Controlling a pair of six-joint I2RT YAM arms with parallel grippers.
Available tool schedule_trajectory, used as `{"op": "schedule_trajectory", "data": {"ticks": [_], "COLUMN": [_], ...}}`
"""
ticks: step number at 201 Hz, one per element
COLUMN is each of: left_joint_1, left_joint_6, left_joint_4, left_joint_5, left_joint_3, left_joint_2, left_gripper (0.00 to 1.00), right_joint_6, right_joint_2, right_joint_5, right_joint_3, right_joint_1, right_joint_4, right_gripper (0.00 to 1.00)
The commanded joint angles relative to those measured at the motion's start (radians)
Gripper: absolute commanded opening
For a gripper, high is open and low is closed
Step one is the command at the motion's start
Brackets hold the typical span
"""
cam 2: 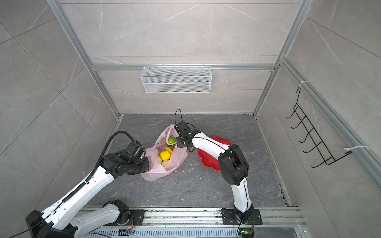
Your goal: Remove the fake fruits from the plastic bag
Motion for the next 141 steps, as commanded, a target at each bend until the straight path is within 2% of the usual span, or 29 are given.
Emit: {"op": "schedule_trajectory", "data": {"ticks": [1, 28, 56, 95, 141], "left_joint_1": [-0.004, -0.002, 0.002, 0.025, 0.056], "left_joint_6": [0.036, 0.157, 0.285, 0.415, 0.556], "left_joint_4": [0.001, -0.066, -0.087, -0.09, -0.108], "left_joint_5": [-0.014, -0.099, -0.124, -0.162, -0.061], "left_joint_3": [0.079, 0.236, 0.367, 0.504, 0.666], "left_joint_2": [0.01, 0.097, 0.202, 0.349, 0.546], "left_gripper": [0.24, 0.43, 0.58, 0.64, 0.66], "right_joint_6": [-0.006, 0.023, 0.043, 0.063, 0.096], "right_joint_2": [-0.041, -0.16, -0.261, -0.38, -0.465], "right_joint_5": [-0.048, -0.056, -0.043, 0.01, 0.051], "right_joint_3": [-0.051, -0.168, -0.241, -0.314, -0.359], "right_joint_1": [0.003, 0.01, 0.038, 0.104, 0.16], "right_joint_4": [-0.001, 0.044, 0.054, 0.043, 0.026], "right_gripper": [0.38, 0.52, 0.56, 0.6, 0.6]}}
